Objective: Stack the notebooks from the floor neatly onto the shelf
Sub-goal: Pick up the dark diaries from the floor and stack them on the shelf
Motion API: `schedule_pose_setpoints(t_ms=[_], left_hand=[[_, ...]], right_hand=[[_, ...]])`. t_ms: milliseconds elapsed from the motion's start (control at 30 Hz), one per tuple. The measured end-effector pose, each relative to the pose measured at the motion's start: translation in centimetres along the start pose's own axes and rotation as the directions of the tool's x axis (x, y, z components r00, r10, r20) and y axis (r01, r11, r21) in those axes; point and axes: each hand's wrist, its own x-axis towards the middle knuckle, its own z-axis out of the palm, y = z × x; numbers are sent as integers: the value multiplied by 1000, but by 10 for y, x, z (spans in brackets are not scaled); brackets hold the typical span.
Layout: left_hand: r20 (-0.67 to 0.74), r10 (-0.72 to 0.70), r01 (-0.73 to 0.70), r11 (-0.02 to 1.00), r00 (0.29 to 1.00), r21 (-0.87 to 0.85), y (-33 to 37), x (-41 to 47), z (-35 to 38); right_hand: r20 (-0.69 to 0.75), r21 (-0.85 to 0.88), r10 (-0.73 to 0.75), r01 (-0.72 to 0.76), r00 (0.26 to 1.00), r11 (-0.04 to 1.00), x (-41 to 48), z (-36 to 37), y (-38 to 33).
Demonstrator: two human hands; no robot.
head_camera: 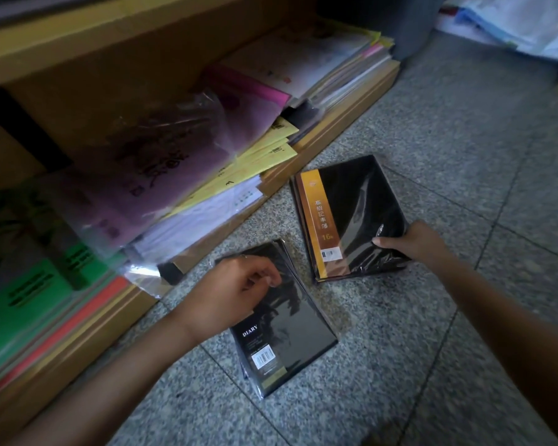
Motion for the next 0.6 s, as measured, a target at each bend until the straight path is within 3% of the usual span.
schedule_pose_setpoints(t_ms=[133,300,400,500,600], left_hand=[[-16,-6,6,1000,1000,-5,0,-3,-2],[-73,-36,35,999,997,-13,1,-5,-6],[-87,-74,65,992,993,-108,3,-5,-8],[10,-135,134,977,991,-164,8,-10,-5],[175,-208,219,974,962,-48,18,-18,5]], right_hand=[[12,3,-126,126,992,992,-8,-15,-14],[102,314,-152,113,983,943,-24,-23,-41],[126,421,-189,120,974,899,-40,-35,-58],[207,456,-215,100,954,884,-63,-56,-69],[307,473,-256,87,916,877,-94,-80,-74]])
